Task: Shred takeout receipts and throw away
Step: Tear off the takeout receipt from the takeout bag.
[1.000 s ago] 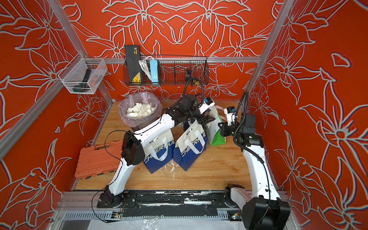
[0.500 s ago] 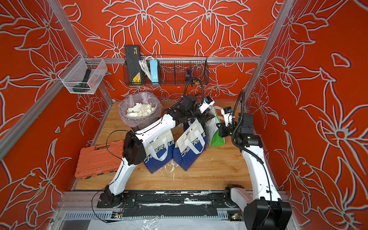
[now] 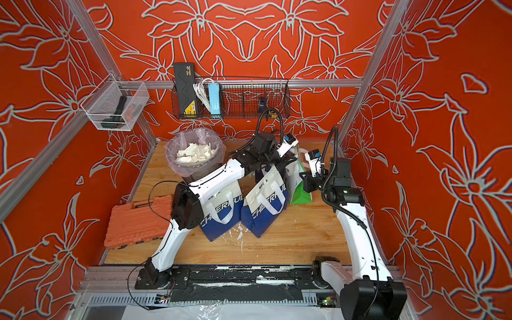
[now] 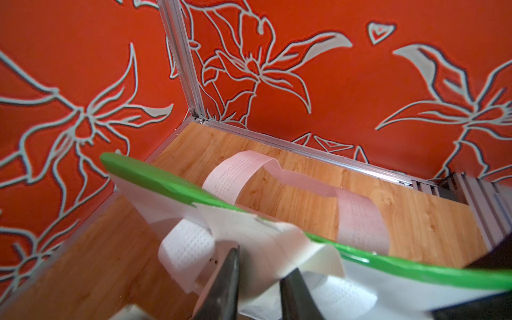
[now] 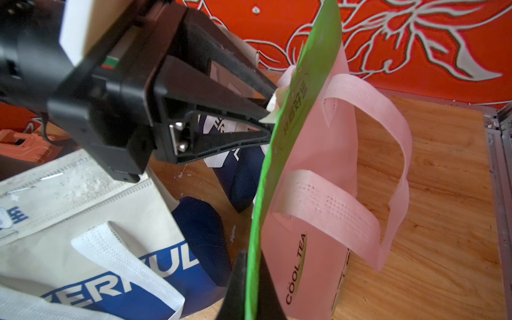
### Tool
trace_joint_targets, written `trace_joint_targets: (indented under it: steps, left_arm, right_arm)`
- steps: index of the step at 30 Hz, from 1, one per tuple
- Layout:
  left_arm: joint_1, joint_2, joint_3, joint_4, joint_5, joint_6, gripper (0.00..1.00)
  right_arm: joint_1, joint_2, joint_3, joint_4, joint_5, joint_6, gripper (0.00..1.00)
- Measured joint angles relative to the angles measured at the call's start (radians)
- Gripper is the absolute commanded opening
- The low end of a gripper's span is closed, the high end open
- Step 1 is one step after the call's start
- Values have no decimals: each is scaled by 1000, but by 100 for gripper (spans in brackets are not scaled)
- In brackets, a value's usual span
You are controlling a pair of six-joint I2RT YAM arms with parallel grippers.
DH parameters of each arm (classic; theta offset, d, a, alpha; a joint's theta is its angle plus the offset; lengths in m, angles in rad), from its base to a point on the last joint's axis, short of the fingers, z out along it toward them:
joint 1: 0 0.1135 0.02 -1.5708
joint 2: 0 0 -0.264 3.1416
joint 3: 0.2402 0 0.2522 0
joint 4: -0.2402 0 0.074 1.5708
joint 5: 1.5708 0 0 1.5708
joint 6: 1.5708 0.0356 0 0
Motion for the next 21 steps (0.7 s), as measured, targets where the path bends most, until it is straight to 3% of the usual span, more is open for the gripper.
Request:
trace_joint_targets:
  steps: [9, 21]
  left_arm:
    - [0, 0, 0, 13, -16, 5, 0]
    - [0, 0, 0, 21, -45, 5, 0]
  right_arm:
    - [4, 0, 6, -19, 23, -16, 0]
    - [9, 20, 51, -77, 147, -33, 0]
